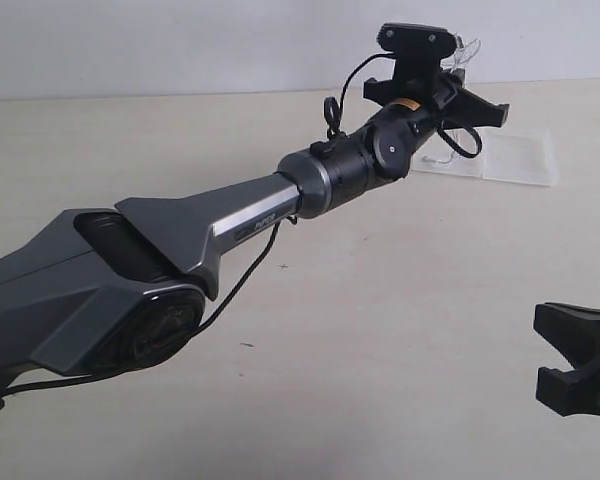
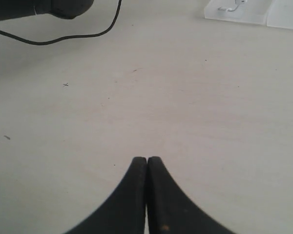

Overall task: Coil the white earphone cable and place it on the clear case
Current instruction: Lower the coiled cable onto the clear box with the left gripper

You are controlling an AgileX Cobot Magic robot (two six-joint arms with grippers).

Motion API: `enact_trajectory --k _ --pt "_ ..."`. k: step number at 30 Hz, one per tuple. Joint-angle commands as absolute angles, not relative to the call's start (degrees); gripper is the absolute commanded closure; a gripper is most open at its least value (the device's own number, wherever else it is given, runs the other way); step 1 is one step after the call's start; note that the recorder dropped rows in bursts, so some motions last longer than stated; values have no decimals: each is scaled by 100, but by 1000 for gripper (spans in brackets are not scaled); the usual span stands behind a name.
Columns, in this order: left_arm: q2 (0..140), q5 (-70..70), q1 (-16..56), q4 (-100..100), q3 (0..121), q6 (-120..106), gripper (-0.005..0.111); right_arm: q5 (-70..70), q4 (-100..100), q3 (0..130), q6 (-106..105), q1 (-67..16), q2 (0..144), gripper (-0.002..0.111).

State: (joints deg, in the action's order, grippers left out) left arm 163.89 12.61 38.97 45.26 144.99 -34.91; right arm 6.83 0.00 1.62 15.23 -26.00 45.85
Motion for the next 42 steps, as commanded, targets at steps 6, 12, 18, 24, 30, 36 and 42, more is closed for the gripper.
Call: enact_trajectory --k 6,12,18,24,30,36,42 --pt "16478 1421 3924 2476 14543 -1824 107 845 0 149 1539 -2602 4544 108" --pt "16656 1582 3924 1835 14543 -1137 107 845 0 149 1539 -2602 4544 108" --pt "16754 1488 3924 1820 14543 -1137 107 871 0 149 1539 -2602 4544 108" --pt "16743 1054 3924 1820 14543 -1137 107 880 0 149 1539 -2602 4544 108" --pt "16743 889 3924 1820 14543 -1137 107 898 0 149 1568 -2602 4544 108" --pt "16644 581 3924 1832 14543 -1137 107 920 0 149 1571 -2602 4544 108" --pt "16529 343 3924 1879 14543 -1137 107 944 0 149 1571 -2602 4544 108"
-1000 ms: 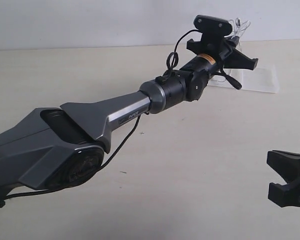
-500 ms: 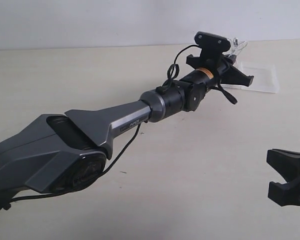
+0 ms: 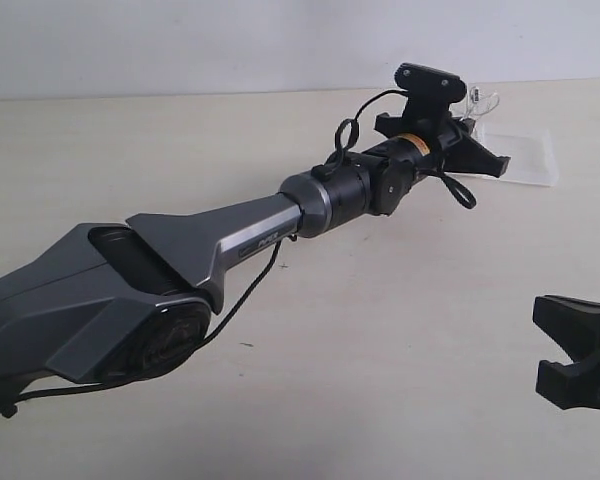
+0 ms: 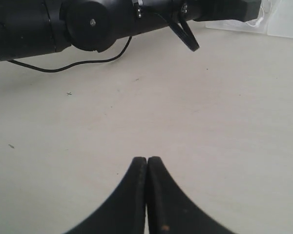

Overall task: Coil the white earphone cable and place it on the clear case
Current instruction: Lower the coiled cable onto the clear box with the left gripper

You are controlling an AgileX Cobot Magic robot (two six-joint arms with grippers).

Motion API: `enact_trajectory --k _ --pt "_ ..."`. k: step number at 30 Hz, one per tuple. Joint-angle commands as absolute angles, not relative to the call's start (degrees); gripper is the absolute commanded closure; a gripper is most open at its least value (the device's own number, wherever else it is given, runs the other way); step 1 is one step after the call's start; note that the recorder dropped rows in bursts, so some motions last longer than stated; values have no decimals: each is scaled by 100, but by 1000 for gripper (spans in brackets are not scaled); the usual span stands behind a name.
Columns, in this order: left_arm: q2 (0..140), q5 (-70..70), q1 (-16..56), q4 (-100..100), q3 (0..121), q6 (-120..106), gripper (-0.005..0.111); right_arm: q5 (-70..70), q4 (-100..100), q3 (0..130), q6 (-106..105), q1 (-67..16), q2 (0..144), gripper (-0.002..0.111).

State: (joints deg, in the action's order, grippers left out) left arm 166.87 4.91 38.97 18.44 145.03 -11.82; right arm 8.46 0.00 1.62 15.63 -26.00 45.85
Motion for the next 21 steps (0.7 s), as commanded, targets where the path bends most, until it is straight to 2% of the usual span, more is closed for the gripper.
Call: enact_trajectory --k 1,21 --pt "16517 314 3924 1879 14543 -1137 107 944 0 149 1571 -2602 4544 108" --pt "16651 659 3713 1879 14543 -812 107 957 0 149 1571 -2602 4544 108"
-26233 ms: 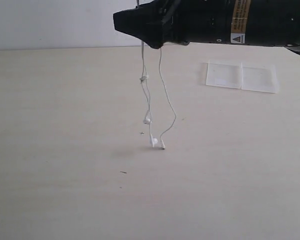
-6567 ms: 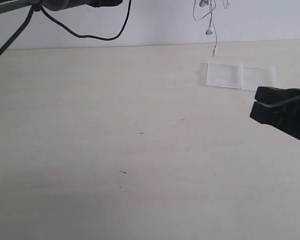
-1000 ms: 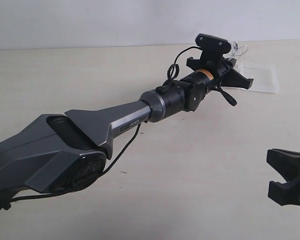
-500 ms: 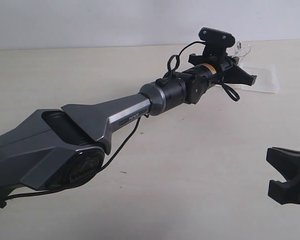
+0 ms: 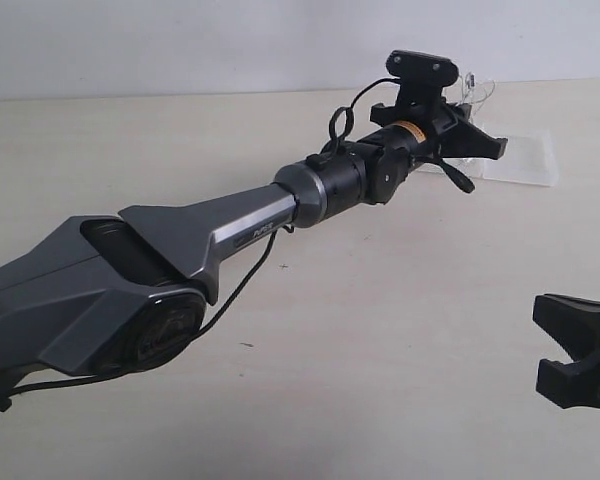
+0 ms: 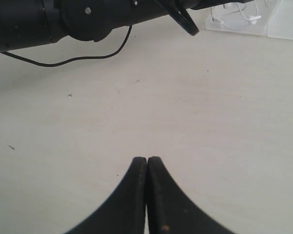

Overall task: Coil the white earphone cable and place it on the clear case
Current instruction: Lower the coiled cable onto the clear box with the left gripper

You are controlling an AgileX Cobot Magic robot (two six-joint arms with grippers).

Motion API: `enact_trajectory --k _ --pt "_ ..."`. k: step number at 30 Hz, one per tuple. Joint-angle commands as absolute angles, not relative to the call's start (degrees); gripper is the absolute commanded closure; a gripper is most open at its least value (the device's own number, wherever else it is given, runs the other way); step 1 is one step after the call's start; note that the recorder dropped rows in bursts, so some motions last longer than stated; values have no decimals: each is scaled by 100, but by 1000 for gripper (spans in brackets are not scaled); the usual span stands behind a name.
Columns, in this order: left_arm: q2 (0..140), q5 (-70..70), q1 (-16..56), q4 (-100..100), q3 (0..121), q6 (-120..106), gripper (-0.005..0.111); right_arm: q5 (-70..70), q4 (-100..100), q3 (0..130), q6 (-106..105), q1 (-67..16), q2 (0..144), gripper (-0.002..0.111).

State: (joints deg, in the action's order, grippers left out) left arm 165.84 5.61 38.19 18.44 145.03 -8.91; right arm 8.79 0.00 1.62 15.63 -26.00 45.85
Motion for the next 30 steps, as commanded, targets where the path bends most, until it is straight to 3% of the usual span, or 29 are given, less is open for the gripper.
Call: enact_trajectory --k 1,30 --pt "16655 659 3713 1879 14543 -812 107 957 0 149 1571 -2602 4544 108" --pt "16643 374 3792 1822 14543 -835 107 957 0 149 1581 -2602 4544 108"
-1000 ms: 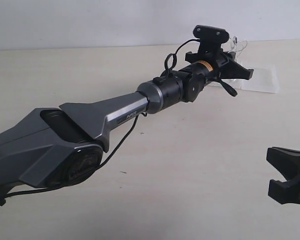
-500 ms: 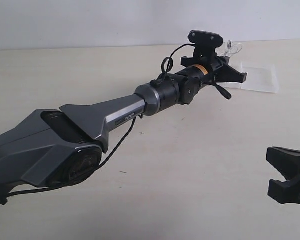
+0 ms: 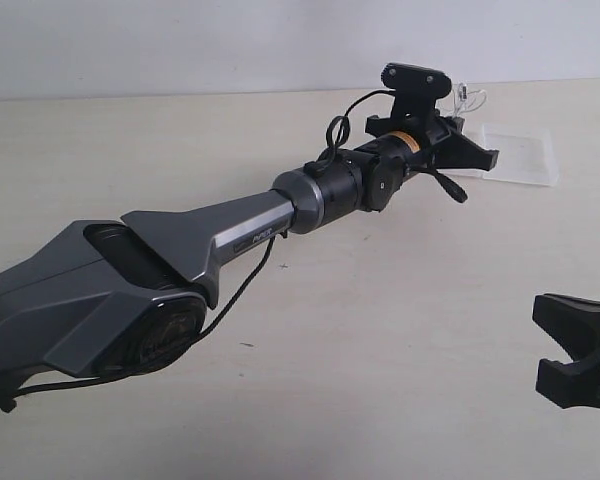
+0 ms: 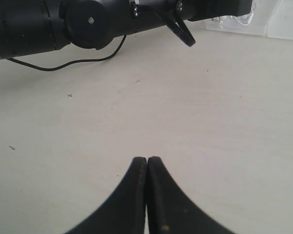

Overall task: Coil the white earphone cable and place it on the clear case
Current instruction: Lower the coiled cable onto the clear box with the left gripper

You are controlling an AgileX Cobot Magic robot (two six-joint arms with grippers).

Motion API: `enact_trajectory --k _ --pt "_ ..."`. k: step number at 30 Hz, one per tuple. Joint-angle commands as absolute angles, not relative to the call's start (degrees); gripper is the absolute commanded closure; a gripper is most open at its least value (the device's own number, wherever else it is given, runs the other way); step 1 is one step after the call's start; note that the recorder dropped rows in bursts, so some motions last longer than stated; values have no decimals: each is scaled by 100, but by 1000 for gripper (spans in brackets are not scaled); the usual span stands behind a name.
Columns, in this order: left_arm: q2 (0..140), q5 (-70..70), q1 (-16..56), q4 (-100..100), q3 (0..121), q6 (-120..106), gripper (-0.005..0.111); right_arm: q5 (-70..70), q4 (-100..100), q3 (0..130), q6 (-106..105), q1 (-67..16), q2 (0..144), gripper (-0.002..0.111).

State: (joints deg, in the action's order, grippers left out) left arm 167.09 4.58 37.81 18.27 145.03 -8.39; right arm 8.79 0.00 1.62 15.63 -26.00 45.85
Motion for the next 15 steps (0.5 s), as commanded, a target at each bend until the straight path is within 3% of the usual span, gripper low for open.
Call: enact_trajectory --k 1,15 --pt "16653 360 3792 1822 14543 -835 107 957 0 149 1581 -2602 4544 108" --pt "16688 213 3792 1822 14543 -933 107 978 0 149 1579 -2602 4544 108"
